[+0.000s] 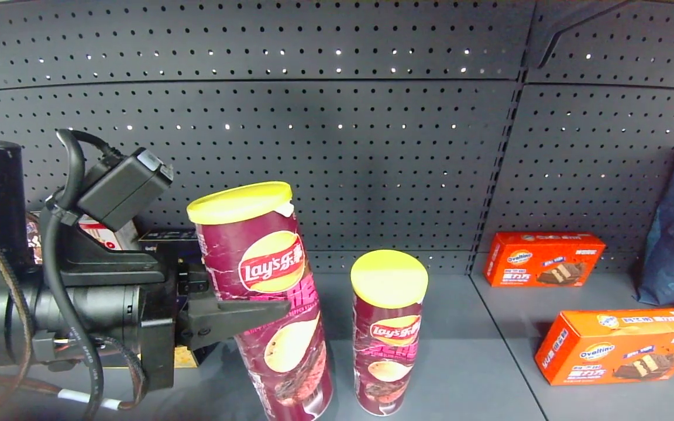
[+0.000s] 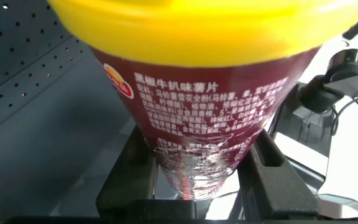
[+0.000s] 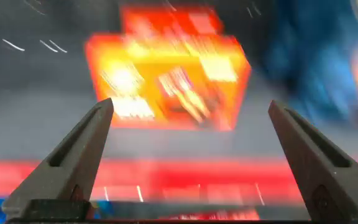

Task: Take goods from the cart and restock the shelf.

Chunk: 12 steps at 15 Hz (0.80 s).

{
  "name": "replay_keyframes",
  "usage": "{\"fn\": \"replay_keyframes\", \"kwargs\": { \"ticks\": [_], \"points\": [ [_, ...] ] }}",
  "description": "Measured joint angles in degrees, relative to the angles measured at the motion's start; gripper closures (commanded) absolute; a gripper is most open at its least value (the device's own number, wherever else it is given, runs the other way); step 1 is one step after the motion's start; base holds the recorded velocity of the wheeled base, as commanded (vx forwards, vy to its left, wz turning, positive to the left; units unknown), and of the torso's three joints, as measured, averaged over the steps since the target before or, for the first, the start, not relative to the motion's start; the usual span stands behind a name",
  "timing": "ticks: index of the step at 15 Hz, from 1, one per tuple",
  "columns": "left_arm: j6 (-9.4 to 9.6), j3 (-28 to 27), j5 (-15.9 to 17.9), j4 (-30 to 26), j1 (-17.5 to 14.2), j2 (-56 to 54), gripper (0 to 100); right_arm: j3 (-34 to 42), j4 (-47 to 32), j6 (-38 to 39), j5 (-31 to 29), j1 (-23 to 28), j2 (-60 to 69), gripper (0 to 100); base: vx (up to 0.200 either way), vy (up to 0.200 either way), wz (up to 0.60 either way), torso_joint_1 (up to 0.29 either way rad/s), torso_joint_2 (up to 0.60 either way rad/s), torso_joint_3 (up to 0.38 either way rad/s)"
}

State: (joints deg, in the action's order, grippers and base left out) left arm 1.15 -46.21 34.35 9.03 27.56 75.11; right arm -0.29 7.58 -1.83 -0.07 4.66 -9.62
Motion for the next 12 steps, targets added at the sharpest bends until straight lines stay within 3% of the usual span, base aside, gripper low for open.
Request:
{"fn": "replay_keyframes", "kwargs": {
  "ticks": [1, 12],
  "points": [
    [0.00, 0.10, 0.16, 0.02, -0.04, 0.00, 100, 0.09, -4.30, 0.13, -1.80, 0.46, 1.79, 0, 0.000, 0.000, 0.00, 0.000, 0.00, 0.000],
    [0.05, 1.21, 0.27, 1.52, -1.28, 0.80, 100, 0.29, -7.38, 3.35, -0.04, 1.07, 4.67, 0, 0.000, 0.000, 0.00, 0.000, 0.00, 0.000]
  ]
}}
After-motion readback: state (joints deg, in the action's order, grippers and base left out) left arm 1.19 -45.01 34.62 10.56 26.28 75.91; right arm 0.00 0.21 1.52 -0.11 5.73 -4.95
